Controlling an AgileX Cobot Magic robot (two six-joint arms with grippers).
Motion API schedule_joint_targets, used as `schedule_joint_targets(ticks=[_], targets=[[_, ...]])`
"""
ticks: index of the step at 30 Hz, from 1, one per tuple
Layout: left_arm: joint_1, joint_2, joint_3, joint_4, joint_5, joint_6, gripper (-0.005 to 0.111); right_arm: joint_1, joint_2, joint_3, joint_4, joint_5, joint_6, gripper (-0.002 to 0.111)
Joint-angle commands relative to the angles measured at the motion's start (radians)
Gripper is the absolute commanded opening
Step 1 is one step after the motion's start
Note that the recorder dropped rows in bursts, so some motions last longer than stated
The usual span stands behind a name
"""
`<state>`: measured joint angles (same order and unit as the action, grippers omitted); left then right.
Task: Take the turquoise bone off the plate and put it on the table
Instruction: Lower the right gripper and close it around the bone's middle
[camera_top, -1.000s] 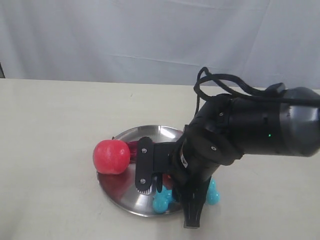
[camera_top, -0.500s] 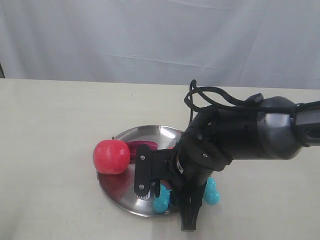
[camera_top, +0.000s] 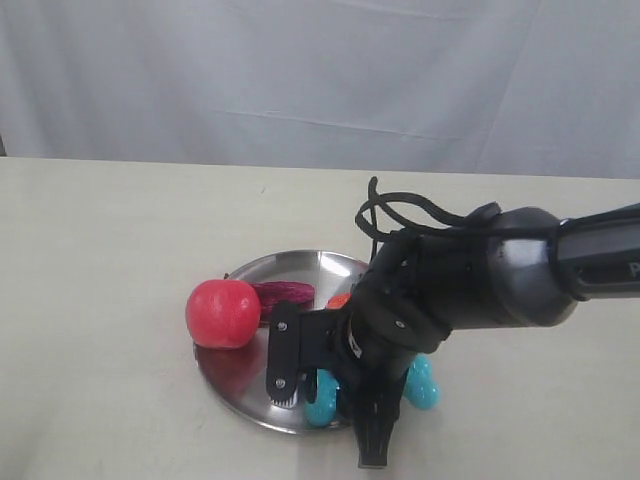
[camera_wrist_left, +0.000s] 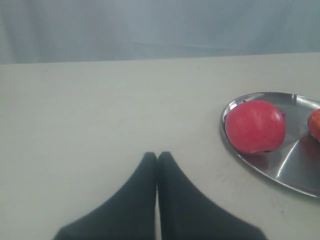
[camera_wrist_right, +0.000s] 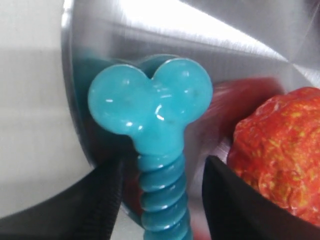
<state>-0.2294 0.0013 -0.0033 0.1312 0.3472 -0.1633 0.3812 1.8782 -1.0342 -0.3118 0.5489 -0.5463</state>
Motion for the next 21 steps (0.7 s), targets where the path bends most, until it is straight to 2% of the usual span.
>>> schedule_joint_targets(ticks=[1,17,19,21], targets=[[-0.003,-0.001,0.003,0.0,-0.001,-0.002,0.0,-0.016,0.014,-0.006,-0.008,-0.018,0.012,0.048],[-0.003,-0.001,0.003,0.0,-0.001,-0.002,0.0,-0.018,0.022,-0.006,-0.008,-0.022,0.011,0.047],[-0.003,-0.001,0.003,0.0,-0.001,-0.002,0.0,-0.018,0.022,-0.006,-0.008,-0.022,0.011,0.04],[-0.003,-0.001,0.003,0.0,-0.001,-0.002,0.0,-0.018,0.022,-0.006,-0.008,-0.023,0.011,0.027]])
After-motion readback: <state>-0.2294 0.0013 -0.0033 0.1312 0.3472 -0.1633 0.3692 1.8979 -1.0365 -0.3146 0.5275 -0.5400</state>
